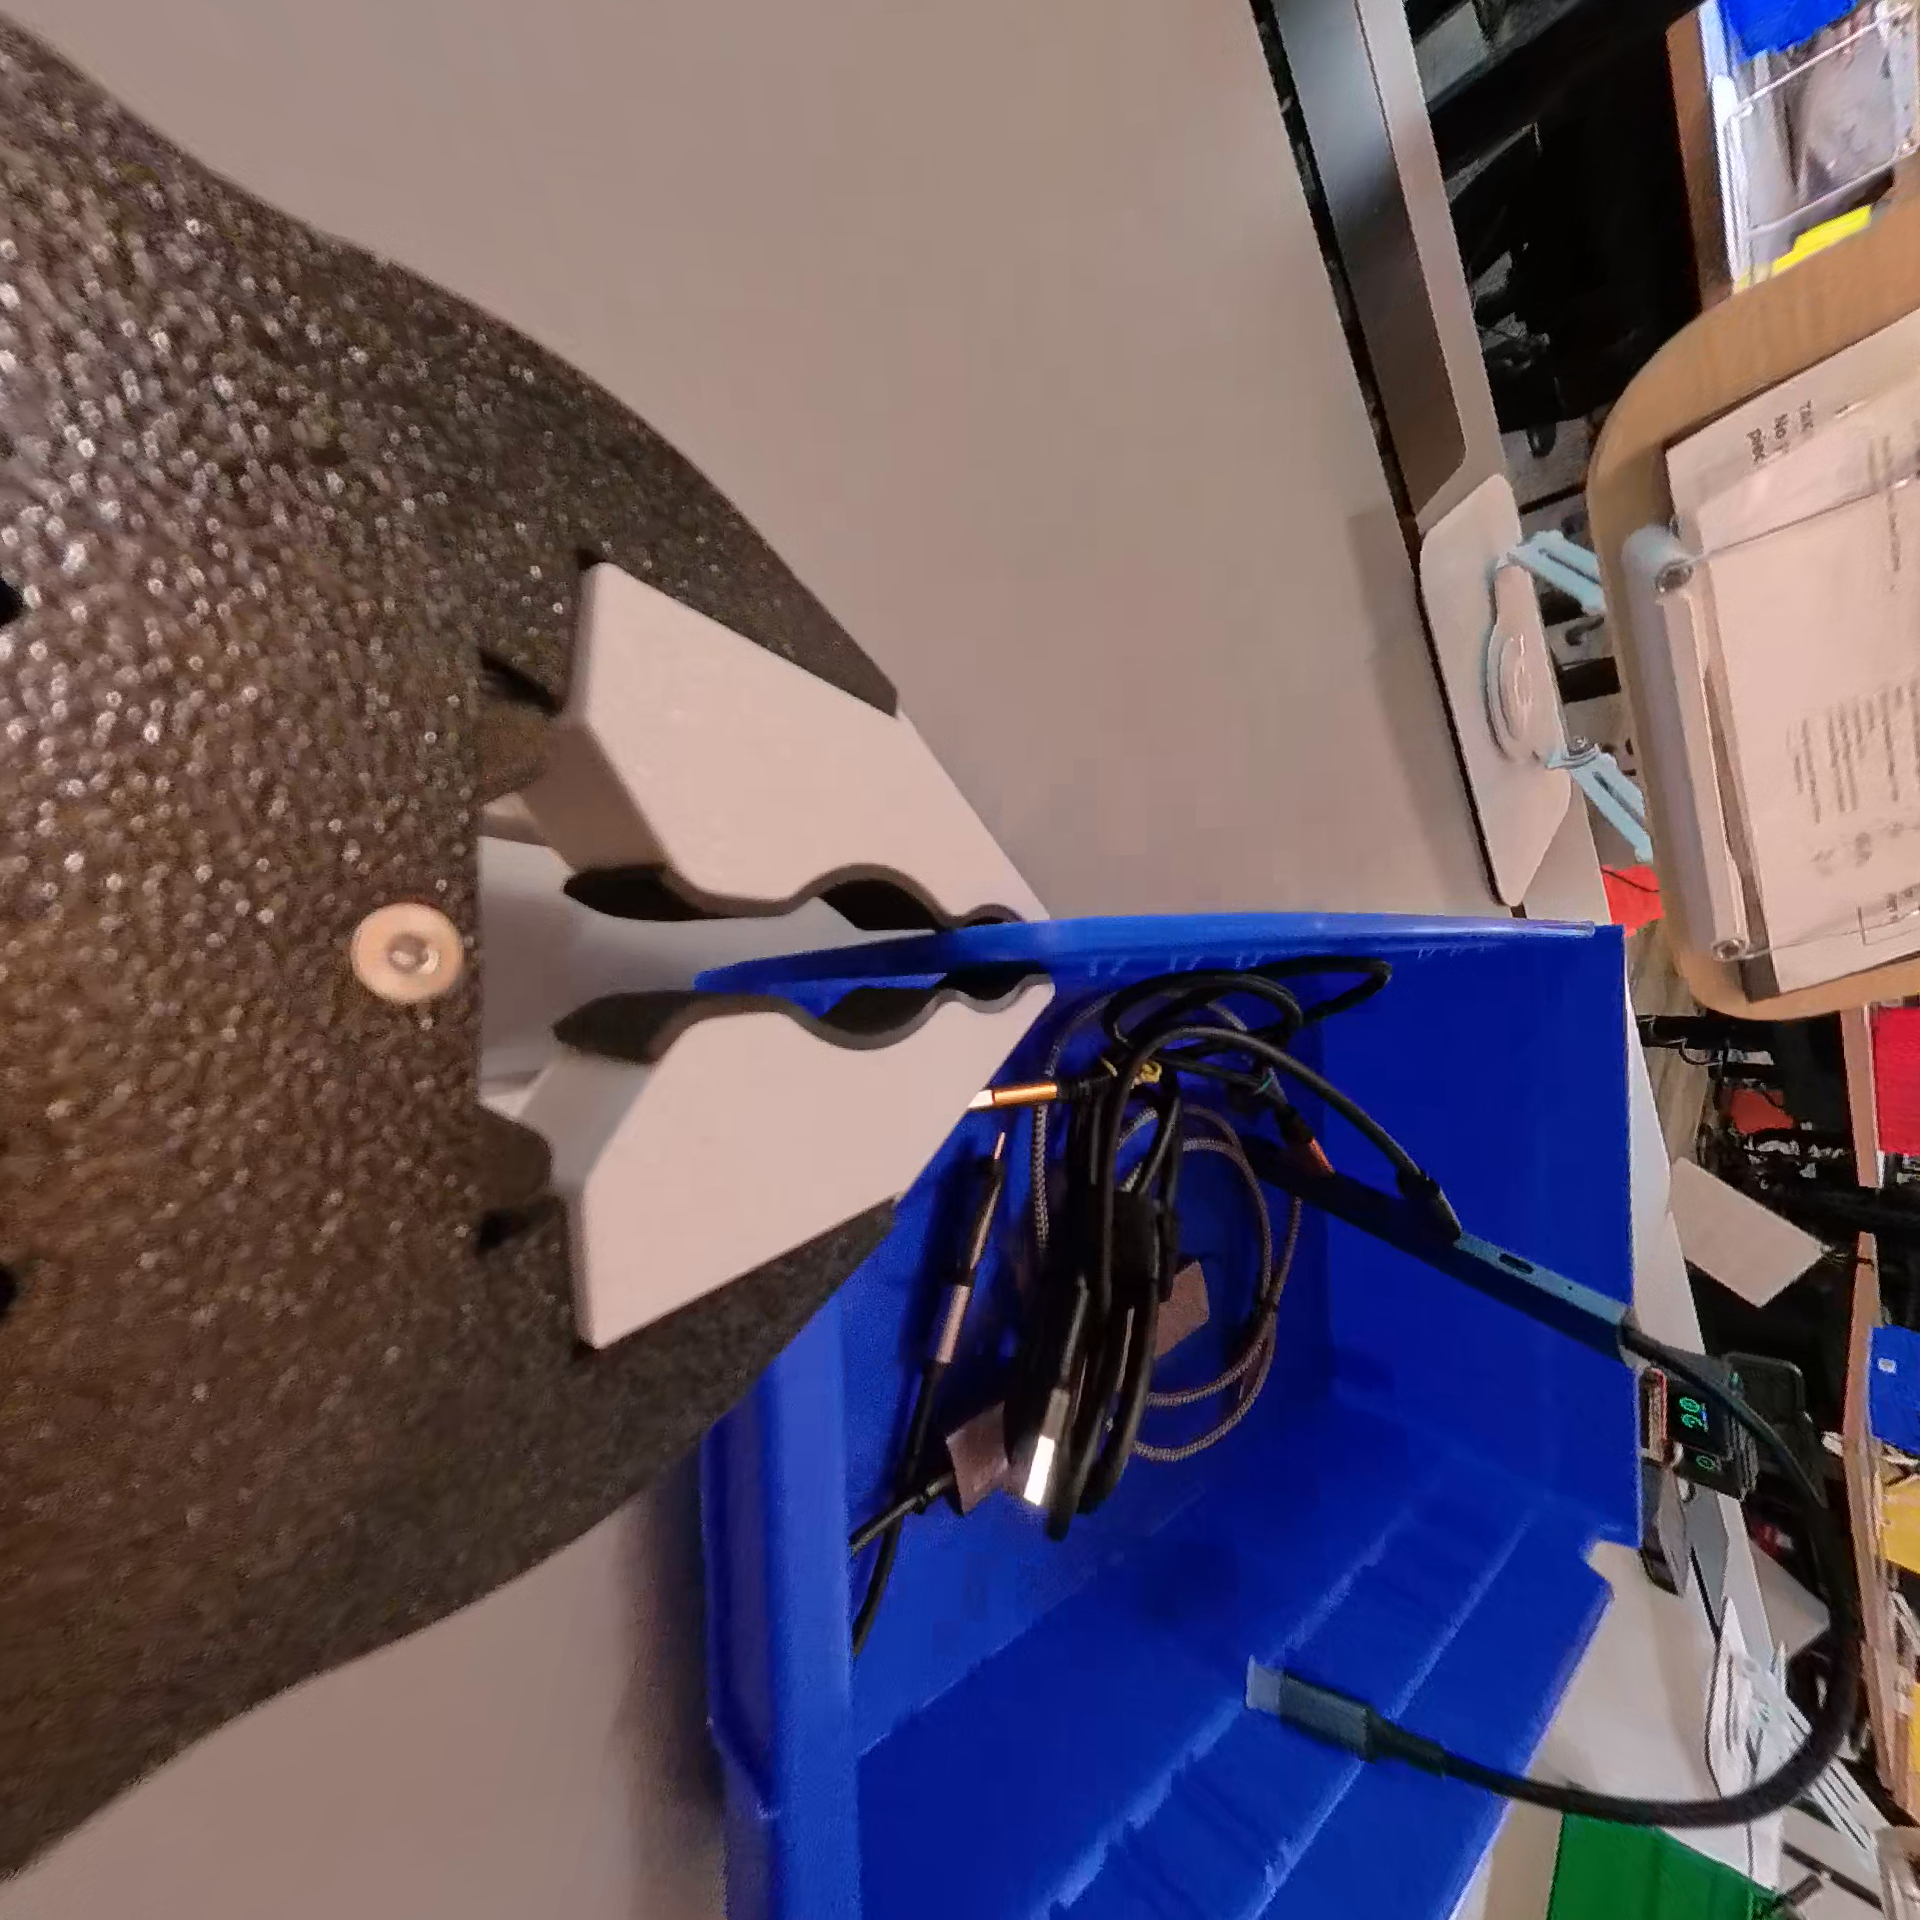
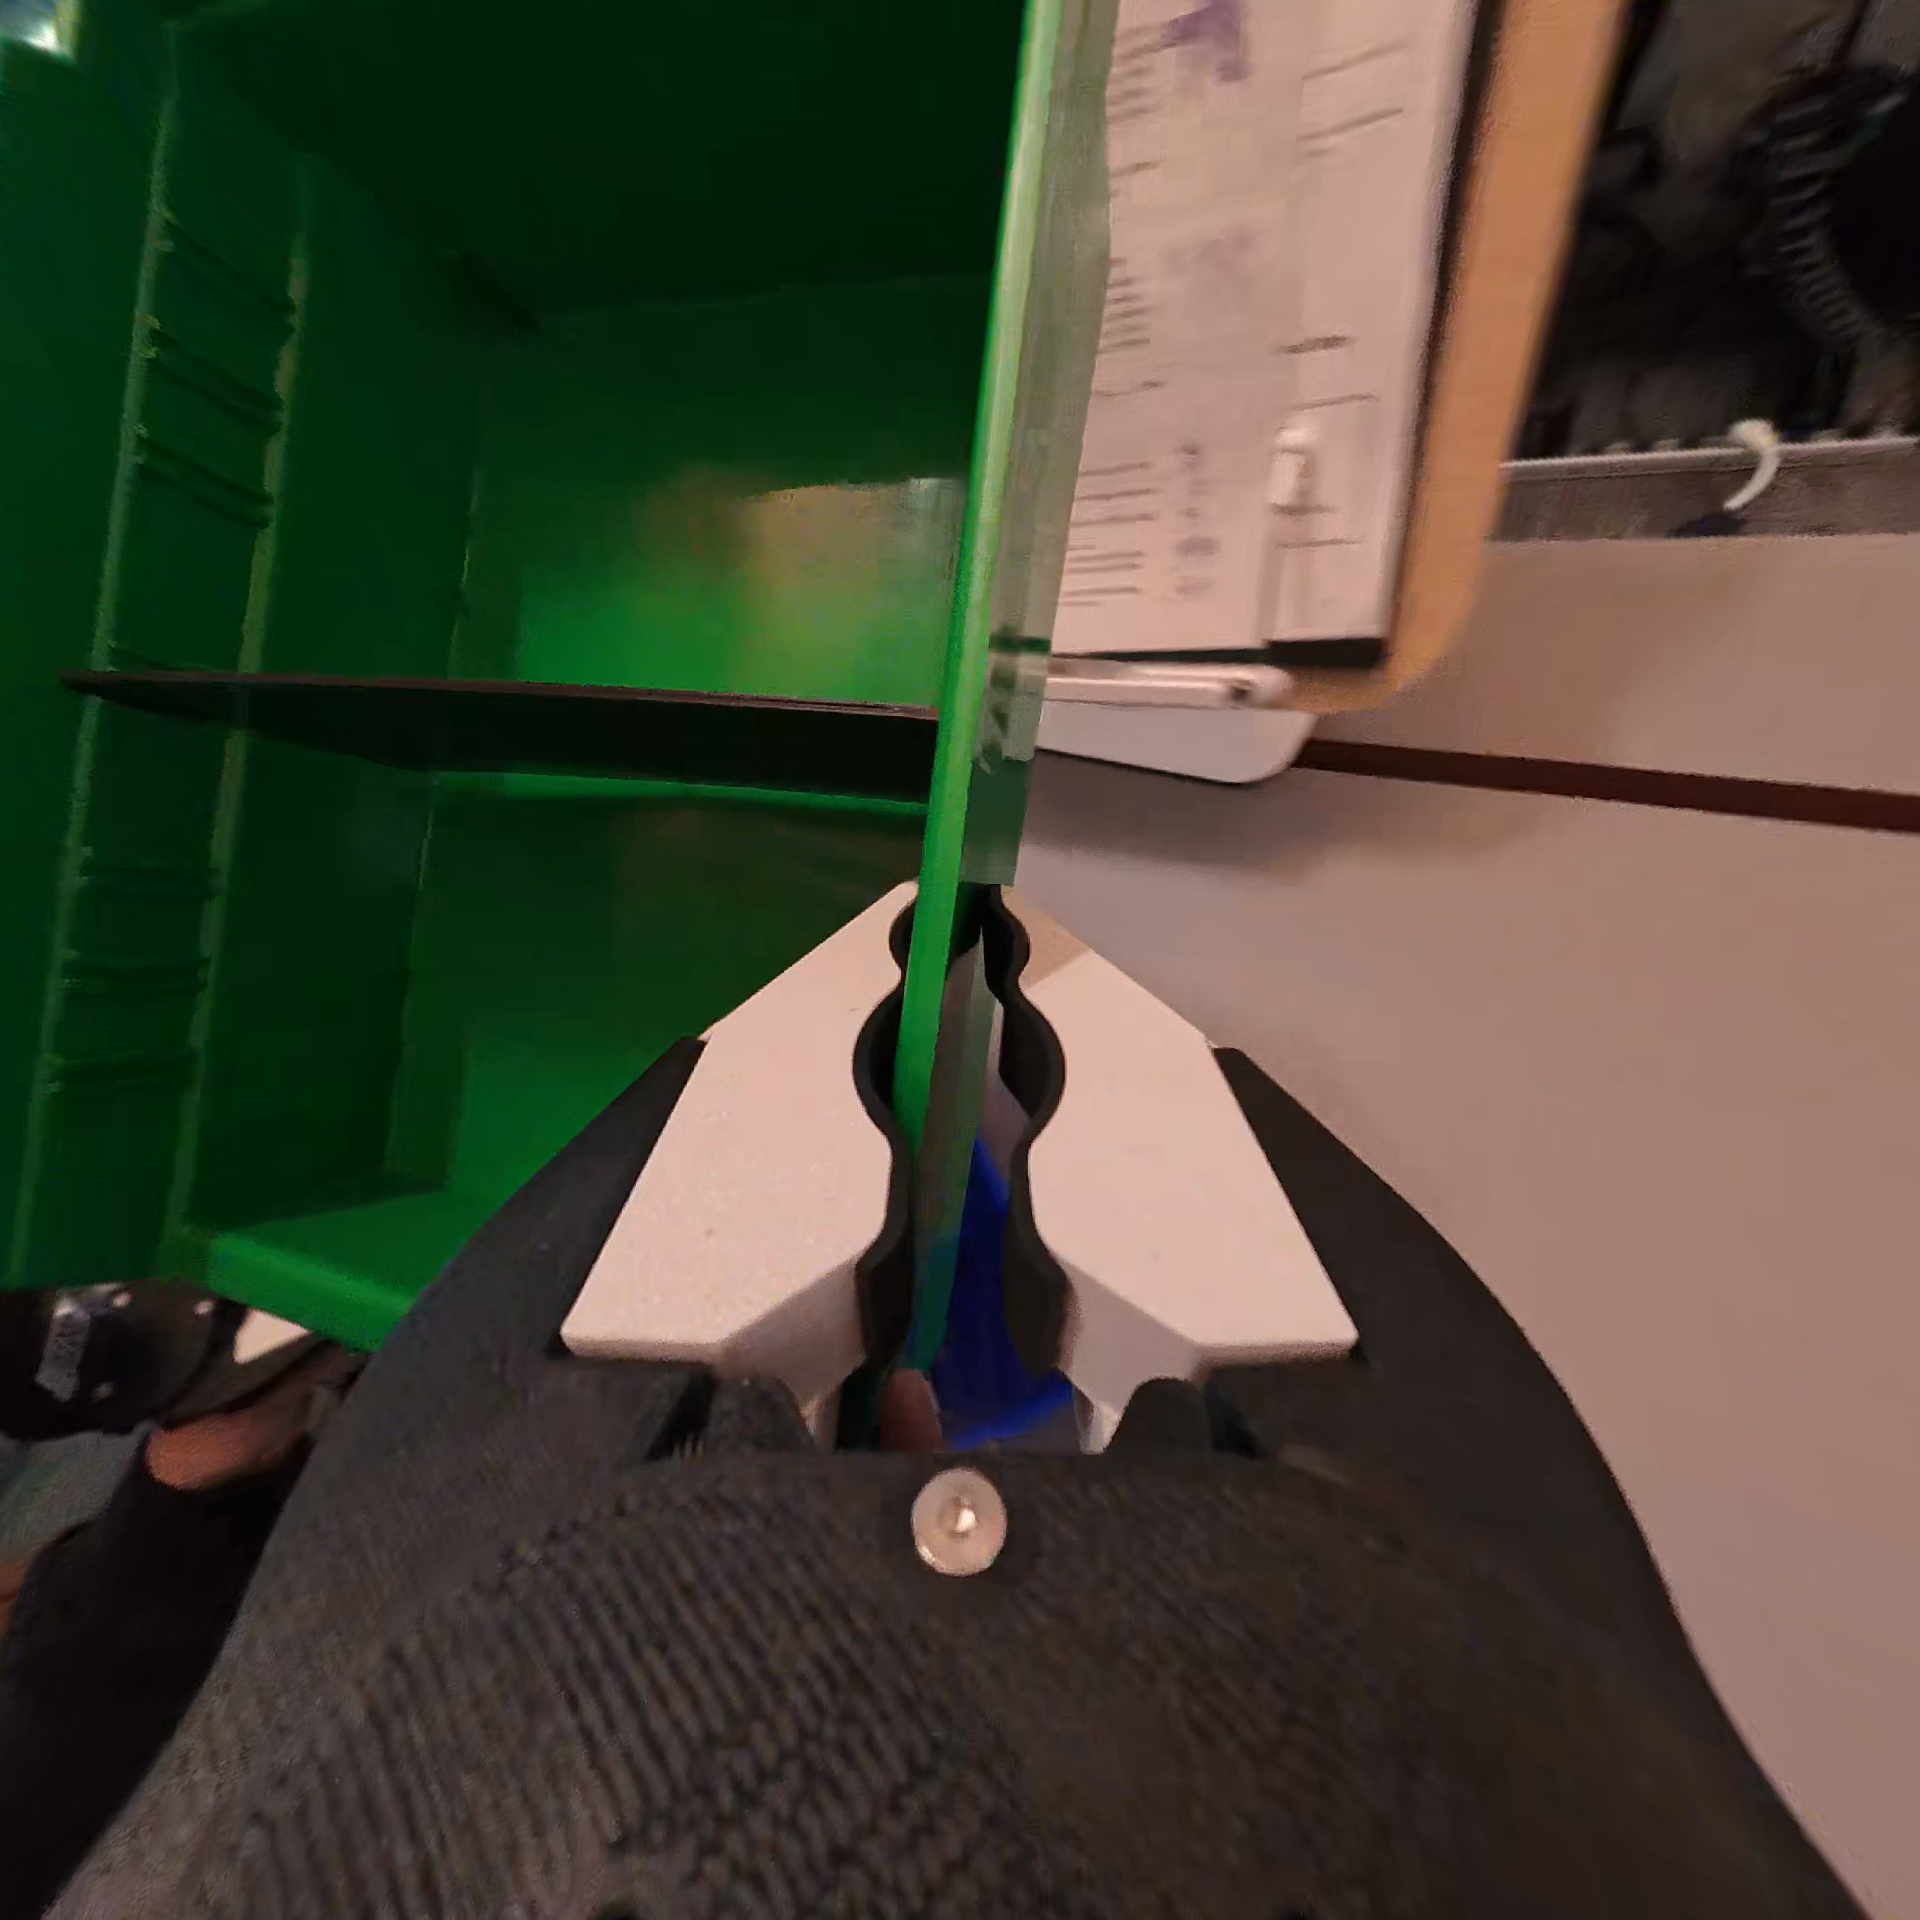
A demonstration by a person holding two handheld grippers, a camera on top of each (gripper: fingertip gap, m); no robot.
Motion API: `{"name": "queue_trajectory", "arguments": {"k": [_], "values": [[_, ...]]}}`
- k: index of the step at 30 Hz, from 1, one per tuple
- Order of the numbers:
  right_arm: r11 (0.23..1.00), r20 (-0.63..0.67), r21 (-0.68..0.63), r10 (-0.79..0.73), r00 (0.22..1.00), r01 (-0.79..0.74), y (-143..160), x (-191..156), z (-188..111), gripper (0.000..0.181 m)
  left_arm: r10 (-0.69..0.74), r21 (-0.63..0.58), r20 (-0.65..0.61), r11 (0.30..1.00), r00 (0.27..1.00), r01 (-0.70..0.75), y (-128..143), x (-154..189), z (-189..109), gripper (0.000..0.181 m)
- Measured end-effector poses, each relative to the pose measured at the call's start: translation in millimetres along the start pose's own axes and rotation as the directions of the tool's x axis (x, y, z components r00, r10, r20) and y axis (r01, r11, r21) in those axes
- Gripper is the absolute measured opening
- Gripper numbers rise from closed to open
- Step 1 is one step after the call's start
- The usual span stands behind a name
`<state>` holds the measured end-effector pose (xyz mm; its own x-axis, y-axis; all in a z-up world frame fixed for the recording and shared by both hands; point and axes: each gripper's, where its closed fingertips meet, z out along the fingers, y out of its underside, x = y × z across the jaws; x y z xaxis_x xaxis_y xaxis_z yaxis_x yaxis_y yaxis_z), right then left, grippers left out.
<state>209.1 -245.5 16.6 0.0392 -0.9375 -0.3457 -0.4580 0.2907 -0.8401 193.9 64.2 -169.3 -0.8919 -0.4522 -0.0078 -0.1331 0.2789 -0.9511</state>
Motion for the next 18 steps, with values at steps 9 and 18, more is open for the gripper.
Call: {"name": "queue_trajectory", "arguments": {"k": [9,18], "values": [[0.983,-0.158,0.031,0.183,0.970,-0.180,83,168,-88,0.009,0.012,-0.001,0.021,1.000,1.000,-0.012,8,-35,-24,0.001],[0.952,-0.335,-0.125,0.223,0.915,-0.278,165,276,-123,0.012,-0.020,-0.004,0.122,1.000,0.992,0.021,17,-94,-52,0.001]]}}
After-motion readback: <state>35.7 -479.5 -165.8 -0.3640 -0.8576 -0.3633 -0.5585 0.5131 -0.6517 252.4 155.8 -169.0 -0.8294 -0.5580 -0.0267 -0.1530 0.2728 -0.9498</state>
